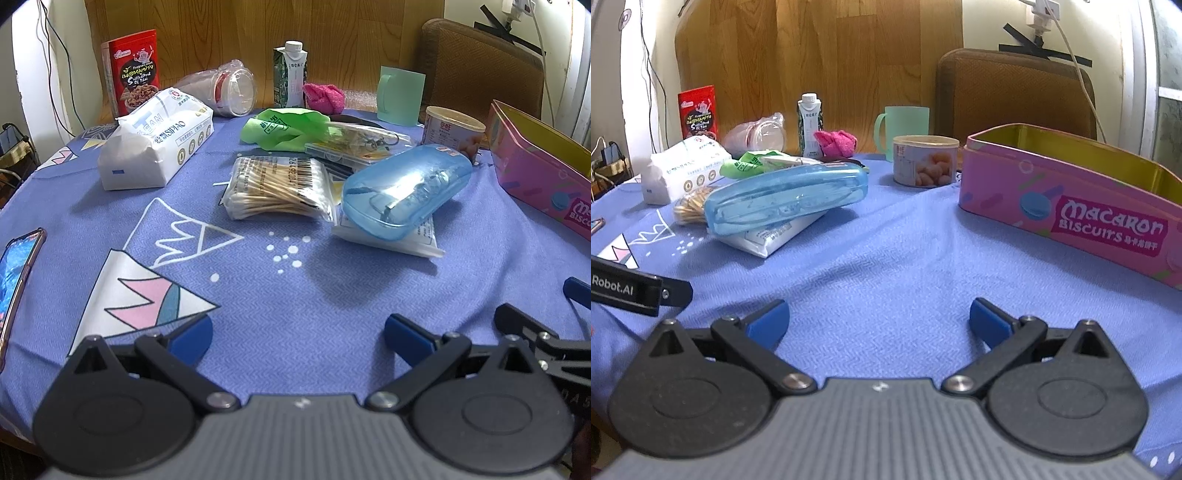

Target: Organize soft objects

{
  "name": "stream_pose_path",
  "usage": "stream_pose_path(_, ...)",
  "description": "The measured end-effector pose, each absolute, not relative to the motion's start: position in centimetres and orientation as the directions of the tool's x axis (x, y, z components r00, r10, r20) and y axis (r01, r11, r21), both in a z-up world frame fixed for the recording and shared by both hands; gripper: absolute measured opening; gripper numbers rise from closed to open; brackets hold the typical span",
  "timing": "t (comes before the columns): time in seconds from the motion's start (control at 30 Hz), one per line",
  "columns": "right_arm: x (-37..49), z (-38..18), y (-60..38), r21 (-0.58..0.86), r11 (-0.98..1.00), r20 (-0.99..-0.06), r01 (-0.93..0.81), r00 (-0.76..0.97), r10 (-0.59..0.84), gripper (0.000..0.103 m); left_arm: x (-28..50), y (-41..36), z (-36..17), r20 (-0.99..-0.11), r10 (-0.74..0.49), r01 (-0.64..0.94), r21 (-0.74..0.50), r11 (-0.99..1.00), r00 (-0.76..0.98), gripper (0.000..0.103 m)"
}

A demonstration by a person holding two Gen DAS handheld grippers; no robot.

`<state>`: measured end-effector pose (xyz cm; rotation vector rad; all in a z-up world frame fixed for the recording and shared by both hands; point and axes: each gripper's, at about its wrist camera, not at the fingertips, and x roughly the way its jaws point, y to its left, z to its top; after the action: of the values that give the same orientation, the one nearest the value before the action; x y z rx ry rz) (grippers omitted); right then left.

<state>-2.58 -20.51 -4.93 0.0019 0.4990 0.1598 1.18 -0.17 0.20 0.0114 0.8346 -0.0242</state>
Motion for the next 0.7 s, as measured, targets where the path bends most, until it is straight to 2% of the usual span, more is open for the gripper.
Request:
stream_pose_path(0.57, -2.5, -4.8, -20.2, 0.040, 0.988, -0.484, -0.149, 0.862, 0.150, 0.103, 0.9, 0.4, 0.4, -0.743, -0.055, 0.057, -0.023, 0.998, 0.667, 0.103)
stream_pose_path(0.7, -2.4, -4.1, -19.9, 0.010, 0.980, -0.480, -0.197, 0.859, 0.178, 0.103, 0.2, 1.8, 1.6, -0.680, -0.076, 0.063, -0.044, 0.997, 0.730, 0.103)
